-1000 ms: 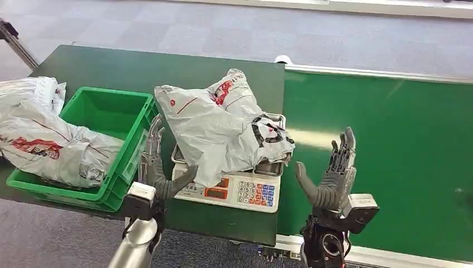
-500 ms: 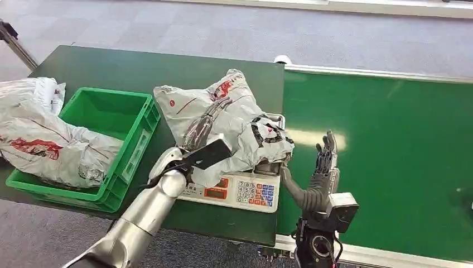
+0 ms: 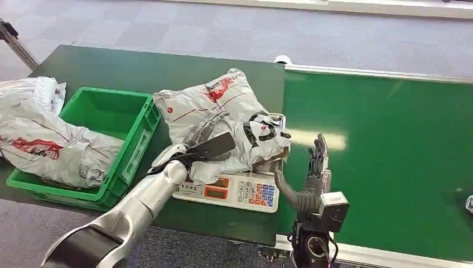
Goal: Moved the parcel from conveyor to table for the left to box.
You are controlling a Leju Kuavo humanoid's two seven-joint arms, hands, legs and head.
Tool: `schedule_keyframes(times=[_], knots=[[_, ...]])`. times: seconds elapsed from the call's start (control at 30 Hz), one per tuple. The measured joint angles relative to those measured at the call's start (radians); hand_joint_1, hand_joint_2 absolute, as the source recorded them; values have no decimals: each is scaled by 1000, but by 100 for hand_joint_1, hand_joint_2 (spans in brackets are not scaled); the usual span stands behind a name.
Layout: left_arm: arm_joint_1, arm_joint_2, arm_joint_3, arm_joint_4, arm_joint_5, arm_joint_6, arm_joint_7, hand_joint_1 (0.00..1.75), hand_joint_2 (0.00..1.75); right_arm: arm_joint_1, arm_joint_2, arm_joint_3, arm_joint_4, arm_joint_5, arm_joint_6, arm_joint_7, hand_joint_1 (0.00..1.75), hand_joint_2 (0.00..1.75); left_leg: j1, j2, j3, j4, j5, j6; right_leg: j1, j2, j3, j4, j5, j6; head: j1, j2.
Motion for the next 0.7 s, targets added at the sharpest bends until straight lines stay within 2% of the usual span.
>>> schedule_keyframes(times=[0.07,0.37,0.53,0.7], knots=[[-4,1,0,13,-3,1,-6,175,175,0,0,0,4,3,0,0,0,175,0,0,0,0,0,0,0,0,0,0,0,0,0,0],[-4,4,0,23,-1,27,-37,175,175,0,0,-2,13,2,0,0,0,175,0,0,0,0,0,0,0,0,0,0,0,0,0,0],[-4,4,3,23,39,85,-96,175,175,2,0,-3,14,9,0,0,0,175,0,0,0,0,0,0,0,0,0,0,0,0,0,0],[9,-3,46,-15,137,161,-210,175,175,6,4,-5,15,1,10,0,0,175,0,0,0,0,0,0,0,0,0,0,0,0,0,0]])
